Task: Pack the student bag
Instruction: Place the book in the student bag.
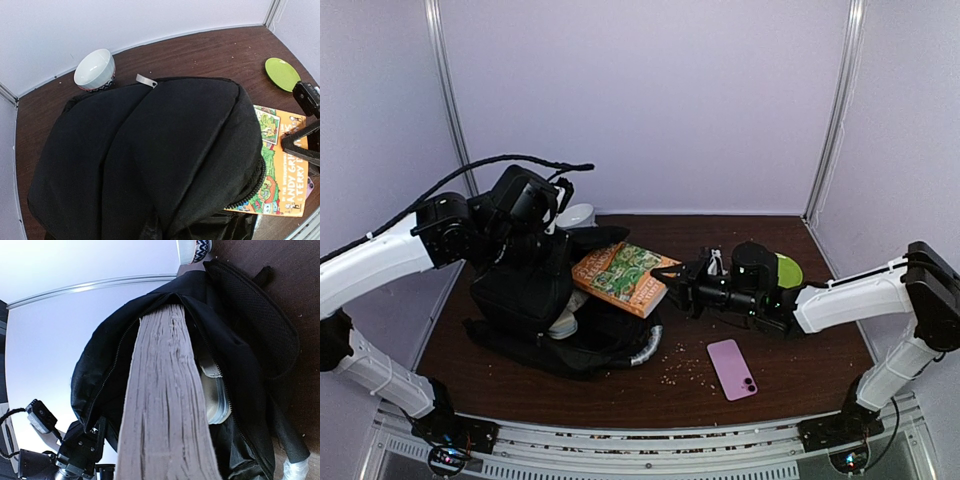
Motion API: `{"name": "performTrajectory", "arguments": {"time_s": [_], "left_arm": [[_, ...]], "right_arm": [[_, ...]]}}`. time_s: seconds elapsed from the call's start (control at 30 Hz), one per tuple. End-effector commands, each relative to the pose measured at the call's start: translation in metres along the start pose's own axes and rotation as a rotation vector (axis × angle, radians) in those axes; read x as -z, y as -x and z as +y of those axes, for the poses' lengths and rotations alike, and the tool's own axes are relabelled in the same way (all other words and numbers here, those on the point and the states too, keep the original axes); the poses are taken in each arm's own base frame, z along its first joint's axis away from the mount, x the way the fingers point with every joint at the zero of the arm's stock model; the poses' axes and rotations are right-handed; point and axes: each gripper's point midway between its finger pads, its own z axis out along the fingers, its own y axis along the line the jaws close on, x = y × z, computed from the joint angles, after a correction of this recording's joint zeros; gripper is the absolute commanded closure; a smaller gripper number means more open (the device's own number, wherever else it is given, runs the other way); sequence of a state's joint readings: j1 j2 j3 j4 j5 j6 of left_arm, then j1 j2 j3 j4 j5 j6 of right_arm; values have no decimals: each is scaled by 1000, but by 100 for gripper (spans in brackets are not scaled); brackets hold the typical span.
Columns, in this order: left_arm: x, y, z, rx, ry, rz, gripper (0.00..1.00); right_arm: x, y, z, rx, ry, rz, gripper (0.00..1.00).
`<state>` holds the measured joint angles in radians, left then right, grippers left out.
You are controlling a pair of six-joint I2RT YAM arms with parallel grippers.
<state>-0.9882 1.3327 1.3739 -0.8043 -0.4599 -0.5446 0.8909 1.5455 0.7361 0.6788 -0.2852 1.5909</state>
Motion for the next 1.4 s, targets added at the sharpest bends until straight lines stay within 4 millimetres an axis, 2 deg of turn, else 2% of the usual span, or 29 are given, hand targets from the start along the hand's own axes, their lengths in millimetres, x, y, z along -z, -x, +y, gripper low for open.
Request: {"name": "performTrajectory", "arguments": {"time_s": [0.0, 0.3, 0.6, 0.87, 1.03, 1.2, 1.37], "left_arm": [[28, 58, -14, 129, -116, -222, 100], [32, 62, -24, 130, -179, -225, 100], [43, 71, -34, 130, -253, -256, 100], [44, 76, -54, 138, -359, -264, 100], [40, 73, -63, 134, -391, -244, 100], [44, 72, -65, 164, -428, -259, 100], [38, 66, -72, 198, -461, -240, 100]], "right_arm": [[-8, 8, 65, -8, 192, -59, 100], [-40, -6, 71, -13, 187, -4, 100], [-73, -19, 54, 34, 89, 55, 100], [-107, -27, 40, 55, 60, 82, 100], [-128, -31, 38, 80, 44, 103, 100], [-148, -34, 25, 74, 22, 129, 100], [-172, -40, 10, 115, -34, 191, 100]]}}
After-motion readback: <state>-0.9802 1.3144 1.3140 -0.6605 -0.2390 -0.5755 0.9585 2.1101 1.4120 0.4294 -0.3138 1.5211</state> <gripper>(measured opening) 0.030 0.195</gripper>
